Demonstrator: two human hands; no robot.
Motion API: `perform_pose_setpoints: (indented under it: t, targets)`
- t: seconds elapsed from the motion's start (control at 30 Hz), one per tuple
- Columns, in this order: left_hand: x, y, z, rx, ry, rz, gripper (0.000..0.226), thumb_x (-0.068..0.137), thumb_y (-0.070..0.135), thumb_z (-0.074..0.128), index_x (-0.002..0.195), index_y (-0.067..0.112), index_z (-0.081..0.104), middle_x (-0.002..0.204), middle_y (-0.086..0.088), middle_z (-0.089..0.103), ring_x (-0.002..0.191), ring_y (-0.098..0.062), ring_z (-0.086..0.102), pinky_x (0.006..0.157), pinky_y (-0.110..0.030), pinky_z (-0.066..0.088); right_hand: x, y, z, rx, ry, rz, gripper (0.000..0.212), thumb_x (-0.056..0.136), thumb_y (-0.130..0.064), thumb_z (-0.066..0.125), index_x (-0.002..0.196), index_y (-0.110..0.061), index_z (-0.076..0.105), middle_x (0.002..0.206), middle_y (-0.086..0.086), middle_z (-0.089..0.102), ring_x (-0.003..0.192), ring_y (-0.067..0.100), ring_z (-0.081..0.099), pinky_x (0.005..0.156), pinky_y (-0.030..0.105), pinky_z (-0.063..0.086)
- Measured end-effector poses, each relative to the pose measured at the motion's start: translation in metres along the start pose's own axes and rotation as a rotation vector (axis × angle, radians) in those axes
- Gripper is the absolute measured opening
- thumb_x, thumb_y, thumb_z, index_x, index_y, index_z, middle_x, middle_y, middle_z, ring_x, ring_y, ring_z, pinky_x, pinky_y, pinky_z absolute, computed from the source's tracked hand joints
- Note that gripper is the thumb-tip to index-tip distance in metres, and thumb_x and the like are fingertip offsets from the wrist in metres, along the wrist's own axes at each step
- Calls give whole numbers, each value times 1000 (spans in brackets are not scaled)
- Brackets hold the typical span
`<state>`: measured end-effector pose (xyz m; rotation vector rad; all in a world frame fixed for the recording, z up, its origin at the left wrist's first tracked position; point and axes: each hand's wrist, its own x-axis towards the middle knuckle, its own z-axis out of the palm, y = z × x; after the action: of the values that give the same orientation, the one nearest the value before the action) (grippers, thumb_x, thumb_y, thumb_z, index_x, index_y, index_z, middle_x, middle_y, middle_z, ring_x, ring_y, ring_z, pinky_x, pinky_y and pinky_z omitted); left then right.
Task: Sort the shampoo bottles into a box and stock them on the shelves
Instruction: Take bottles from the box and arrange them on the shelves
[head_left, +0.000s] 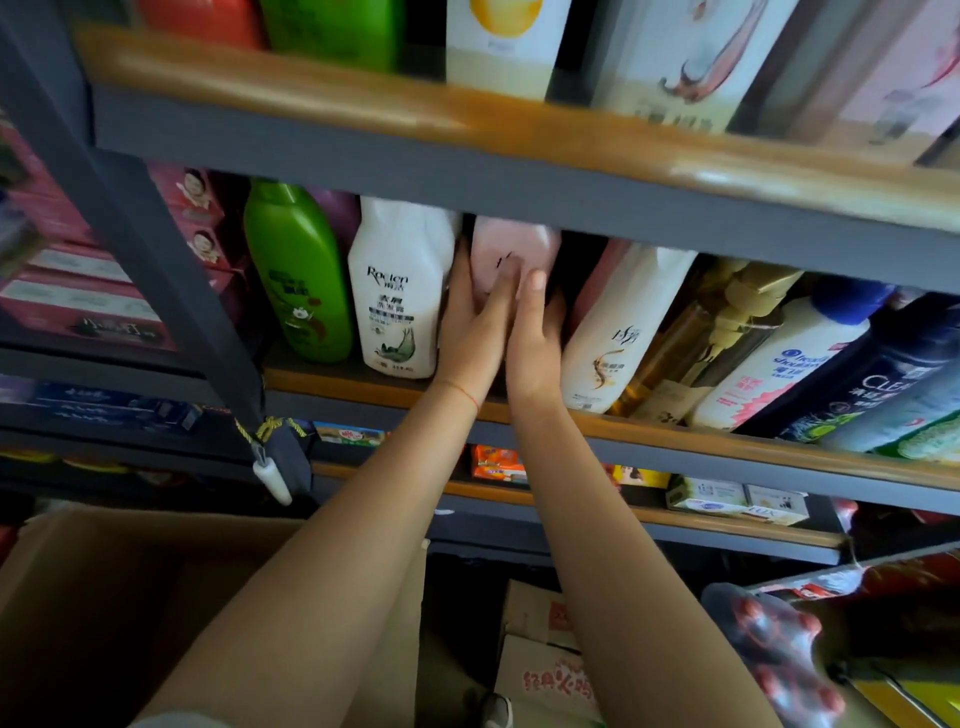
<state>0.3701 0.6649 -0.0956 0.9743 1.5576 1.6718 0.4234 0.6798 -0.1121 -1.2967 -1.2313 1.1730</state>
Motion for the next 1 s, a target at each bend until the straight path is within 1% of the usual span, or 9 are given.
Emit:
perform_pose_setpoints:
  t: [0.07, 0.23, 0.37, 0.5, 0.6, 0.67, 0.73, 0.9, 1.0]
  targets:
    - [3, -8, 1, 10, 25, -5, 49, 101, 36, 53, 147, 21, 43, 139, 5, 54, 114, 8, 45, 81, 10, 31, 8, 5, 4, -36, 23, 65, 109, 64, -96, 33, 148, -27, 40, 148, 2, 50, 138, 21, 44, 117, 42, 33]
    - [9, -17, 6, 18, 55, 16, 47, 102, 34, 52, 145, 16, 46, 142, -1, 55, 127, -6, 47, 82, 10, 28, 25, 13, 12, -148, 93, 100, 114, 52, -103, 28, 129, -25, 58, 127, 5, 65, 123, 25, 58, 106, 43, 44]
    - [13, -19, 6, -5, 45, -6, 43, 102, 32, 53, 141, 15, 48, 130, 2, 60, 109, 2, 52, 81, 8, 33, 30, 18, 16, -154, 128, 56, 114, 49, -107, 24, 118, -25, 62, 115, 3, 69, 115, 25, 63, 102, 46, 48]
    - [13, -17, 5, -23, 18, -36, 35, 102, 31, 53, 133, 17, 51, 109, 14, 58, 89, 19, 53, 77, 5, 36, 35, 23, 17, -144, 159, 81, 125, 40, -111, 20, 125, -28, 59, 124, 3, 66, 121, 27, 60, 106, 47, 45]
    - [15, -15, 4, -44, -1, -32, 43, 101, 37, 53, 139, 16, 49, 124, 7, 61, 111, 0, 58, 91, -7, 42, 27, 14, 17, -160, 160, 61, 126, 43, -109, 19, 130, -26, 55, 128, 5, 63, 125, 27, 57, 107, 45, 43]
    - [17, -14, 4, -60, -32, -33, 47, 101, 40, 52, 143, 20, 47, 132, 5, 60, 120, -5, 55, 92, -7, 43, 21, 9, 17, -145, 161, 42, 123, 47, -107, 22, 134, -26, 51, 131, 5, 61, 128, 26, 54, 109, 44, 41]
    - [20, -14, 3, -74, -44, -27, 48, 101, 41, 52, 143, 20, 47, 133, 5, 60, 121, -3, 55, 88, -1, 42, 19, 8, 16, -137, 164, 22, 120, 49, -105, 24, 137, -27, 49, 134, 4, 60, 130, 26, 53, 109, 44, 40]
    - [16, -14, 3, -114, -60, -39, 52, 100, 42, 53, 147, 22, 43, 127, 10, 58, 114, 1, 55, 85, 0, 41, 18, 9, 17, -147, 163, 43, 118, 48, -106, 22, 130, -27, 52, 124, 4, 64, 120, 28, 60, 103, 45, 47]
    - [8, -14, 2, -121, -53, -42, 51, 101, 40, 52, 146, 20, 43, 128, 9, 57, 115, -1, 54, 81, 3, 40, 5, 1, 12, -92, 125, 41, 96, 65, -94, 33, 128, -23, 53, 119, 1, 66, 114, 23, 62, 101, 40, 48]
